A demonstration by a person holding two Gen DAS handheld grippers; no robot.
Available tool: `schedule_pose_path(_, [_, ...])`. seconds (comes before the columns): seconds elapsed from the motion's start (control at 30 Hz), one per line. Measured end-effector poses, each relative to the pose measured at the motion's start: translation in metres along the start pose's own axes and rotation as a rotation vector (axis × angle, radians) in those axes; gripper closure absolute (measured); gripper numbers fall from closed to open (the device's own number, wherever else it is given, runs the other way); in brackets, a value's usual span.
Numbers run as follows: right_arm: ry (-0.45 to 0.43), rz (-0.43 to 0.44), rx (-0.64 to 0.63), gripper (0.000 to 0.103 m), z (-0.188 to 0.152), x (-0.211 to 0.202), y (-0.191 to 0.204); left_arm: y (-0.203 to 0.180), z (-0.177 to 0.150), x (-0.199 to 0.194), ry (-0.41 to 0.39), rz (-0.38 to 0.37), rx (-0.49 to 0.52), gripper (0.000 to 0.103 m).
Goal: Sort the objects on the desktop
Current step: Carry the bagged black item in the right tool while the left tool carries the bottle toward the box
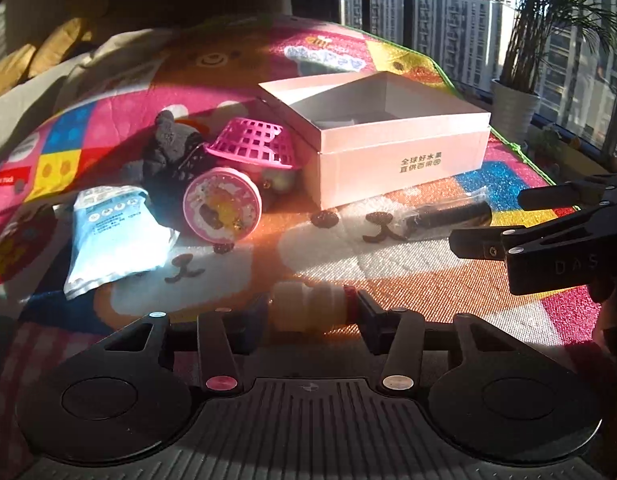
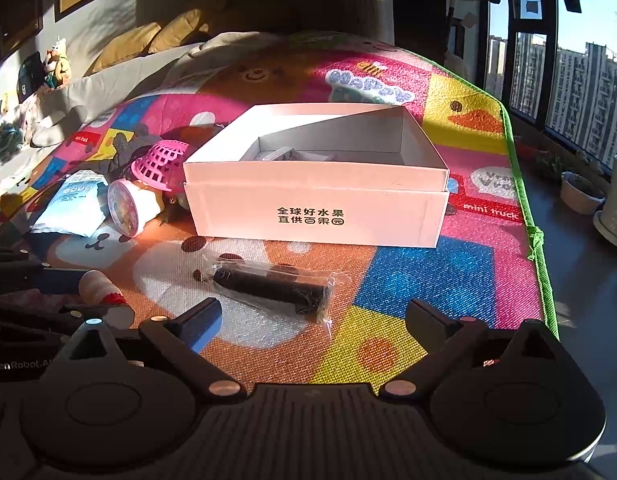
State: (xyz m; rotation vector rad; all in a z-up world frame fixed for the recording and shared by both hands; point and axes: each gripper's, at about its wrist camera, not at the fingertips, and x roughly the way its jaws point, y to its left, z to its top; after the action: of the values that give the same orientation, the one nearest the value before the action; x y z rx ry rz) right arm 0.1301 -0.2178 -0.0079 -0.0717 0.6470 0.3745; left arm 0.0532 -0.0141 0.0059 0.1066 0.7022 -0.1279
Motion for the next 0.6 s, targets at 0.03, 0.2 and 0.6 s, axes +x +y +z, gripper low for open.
schedule_pose_path(0.03, [-0.003,-0.001,-0.016,0.003,0.001,0.001,0.005,0.003,-0.001,-0.001,0.000,0.011,-0.005,0.049])
schedule_pose_path(0.2, [0.009,-0.040,-0.055,0.003,0.008,0.014,0.022,0.017,-0.004,-0.003,-0.008,0.054,-0.053,0.035])
schedule_pose_path(0.6, [0.058,-0.027,0.034,0.002,0.016,0.035,0.018,0.022,-0.011,-0.001,0.046,0.050,-0.090,0.000])
